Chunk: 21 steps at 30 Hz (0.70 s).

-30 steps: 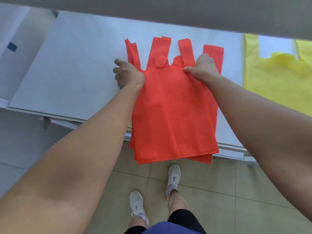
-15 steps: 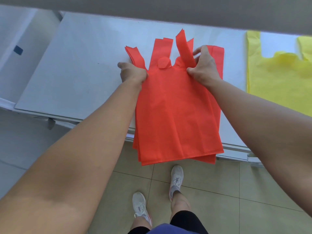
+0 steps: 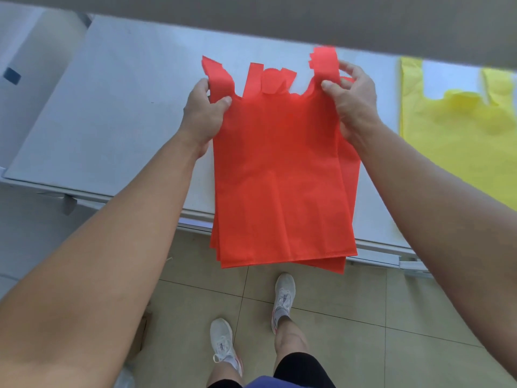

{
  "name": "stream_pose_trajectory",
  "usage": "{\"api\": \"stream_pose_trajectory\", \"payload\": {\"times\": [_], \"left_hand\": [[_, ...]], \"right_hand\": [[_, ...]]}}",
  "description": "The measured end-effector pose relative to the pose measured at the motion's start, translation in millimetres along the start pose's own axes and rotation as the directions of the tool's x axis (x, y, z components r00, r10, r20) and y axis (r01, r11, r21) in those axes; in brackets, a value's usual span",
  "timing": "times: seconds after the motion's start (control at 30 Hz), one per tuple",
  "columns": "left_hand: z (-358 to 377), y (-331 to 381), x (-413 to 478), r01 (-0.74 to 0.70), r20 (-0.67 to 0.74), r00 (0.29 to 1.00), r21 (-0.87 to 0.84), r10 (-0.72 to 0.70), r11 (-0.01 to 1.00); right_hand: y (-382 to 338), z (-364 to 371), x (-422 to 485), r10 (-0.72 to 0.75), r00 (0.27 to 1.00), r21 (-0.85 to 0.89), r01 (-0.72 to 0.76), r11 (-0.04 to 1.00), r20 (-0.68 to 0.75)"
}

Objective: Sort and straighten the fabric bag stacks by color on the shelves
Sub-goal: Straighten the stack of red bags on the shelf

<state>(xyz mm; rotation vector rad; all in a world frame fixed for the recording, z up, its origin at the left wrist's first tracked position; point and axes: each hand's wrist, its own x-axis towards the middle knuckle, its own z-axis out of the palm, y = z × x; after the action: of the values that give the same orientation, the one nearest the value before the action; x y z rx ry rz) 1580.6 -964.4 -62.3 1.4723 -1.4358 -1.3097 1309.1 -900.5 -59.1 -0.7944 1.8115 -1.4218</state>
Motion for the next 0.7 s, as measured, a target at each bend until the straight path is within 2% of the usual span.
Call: {"api": "stream_pose_trajectory", "payload": {"times": [0.1,0.17,0.23,0.33,0.4,0.47,0.57,0.7], "left_hand": [[-4.1,0.9,-2.3,-0.083,0.098,0.991,-0.044,0.086,0.996],[-1.2,1.4,-5.5,-0.096,0.117,0.988,-0.027,0.098,0.995],[4.5,-2.9,-7.7,-0.062,0.095,0.994,0.039,0.058,0.997],[13.9,-13.4,-12.2,-0.009,0.076,0.997,0.202,-0.006,0.979],[20.1,-15.9,-16.4,-0.076,0.093,0.995,0.365,0.045,0.928],[24.9,-13.2,-20.9,-0.152,0.117,0.987,0.424,0.113,0.893],[28.1,-12.2,-23.4,-0.198,0.161,0.976,0.352,0.149,0.915],[31.6,-15.9,-28.9,-0.032,0.171,0.985,0.214,-0.005,0.976]], "right_hand": [[3.2,-17.3,-8.7,-0.048,0.998,0.082,0.045,0.996,0.028],[9.9,-27.7,-5.6,-0.022,0.997,0.049,0.018,0.999,0.072],[16.6,-35.1,-6.1,0.011,0.993,-0.147,0.006,0.989,0.117],[30.3,-44.9,-22.7,-0.023,0.998,-0.512,0.052,0.858,0.061],[37.6,-52.1,-41.4,-0.089,0.996,-0.599,0.074,0.798,0.004],[40.6,-57.2,-60.4,-0.069,0.998,-0.620,0.051,0.783,-0.005],[41.4,-58.4,-78.1,-0.003,1.000,-0.627,0.011,0.779,0.014],[29.0,-55.0,-79.5,0.182,0.983,-0.652,-0.112,0.750,0.040]]}}
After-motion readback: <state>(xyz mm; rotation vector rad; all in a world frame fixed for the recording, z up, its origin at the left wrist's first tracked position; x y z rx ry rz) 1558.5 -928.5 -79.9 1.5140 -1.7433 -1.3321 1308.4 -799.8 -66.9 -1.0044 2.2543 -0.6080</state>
